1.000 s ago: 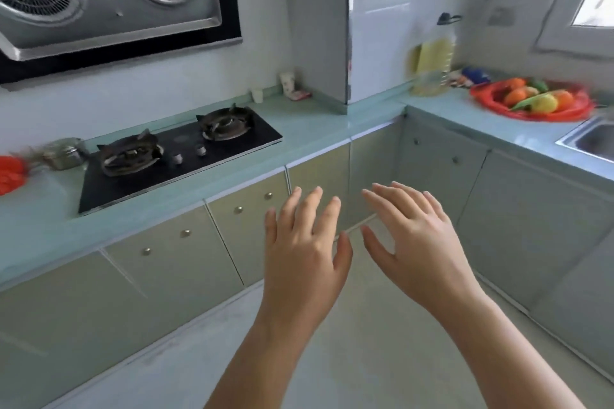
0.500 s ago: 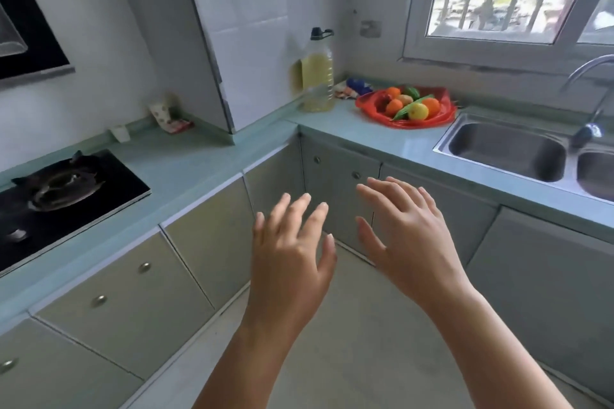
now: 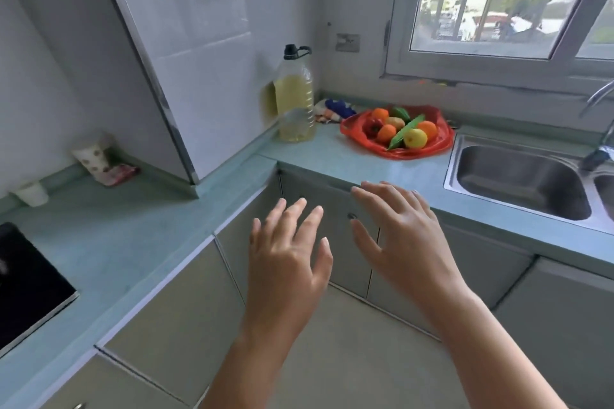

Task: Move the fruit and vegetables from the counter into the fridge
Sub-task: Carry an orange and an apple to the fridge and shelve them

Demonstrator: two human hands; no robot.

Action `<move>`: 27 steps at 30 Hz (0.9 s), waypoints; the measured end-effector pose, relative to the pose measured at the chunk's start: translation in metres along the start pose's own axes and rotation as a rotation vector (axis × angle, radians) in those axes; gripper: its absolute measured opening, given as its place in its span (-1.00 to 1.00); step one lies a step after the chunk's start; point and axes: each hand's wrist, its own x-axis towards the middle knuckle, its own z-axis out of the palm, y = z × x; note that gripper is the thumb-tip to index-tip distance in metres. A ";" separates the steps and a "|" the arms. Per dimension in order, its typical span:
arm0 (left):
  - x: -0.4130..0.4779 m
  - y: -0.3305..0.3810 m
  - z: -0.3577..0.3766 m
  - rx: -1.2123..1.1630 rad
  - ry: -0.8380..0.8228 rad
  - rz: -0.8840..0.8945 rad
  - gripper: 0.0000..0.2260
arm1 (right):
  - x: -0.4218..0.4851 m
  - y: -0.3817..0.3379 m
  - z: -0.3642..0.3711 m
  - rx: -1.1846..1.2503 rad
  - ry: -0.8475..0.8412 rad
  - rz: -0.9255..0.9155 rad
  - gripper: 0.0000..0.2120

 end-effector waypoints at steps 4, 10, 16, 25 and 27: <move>0.050 -0.027 0.036 -0.065 -0.018 0.044 -0.64 | 0.040 0.022 0.028 -0.031 0.034 0.061 -0.60; 0.105 -0.039 0.103 -0.131 -0.071 0.115 -0.64 | 0.082 0.076 0.060 -0.085 0.057 0.161 -0.58; 0.172 -0.030 0.183 -0.166 -0.162 0.146 -0.63 | 0.126 0.162 0.084 -0.162 0.044 0.223 -0.56; 0.285 -0.007 0.275 -0.214 -0.229 0.174 -0.59 | 0.204 0.277 0.103 -0.212 0.091 0.244 -0.59; 0.297 -0.008 0.295 -0.226 -0.261 0.168 -0.59 | 0.214 0.295 0.112 -0.228 0.079 0.262 -0.59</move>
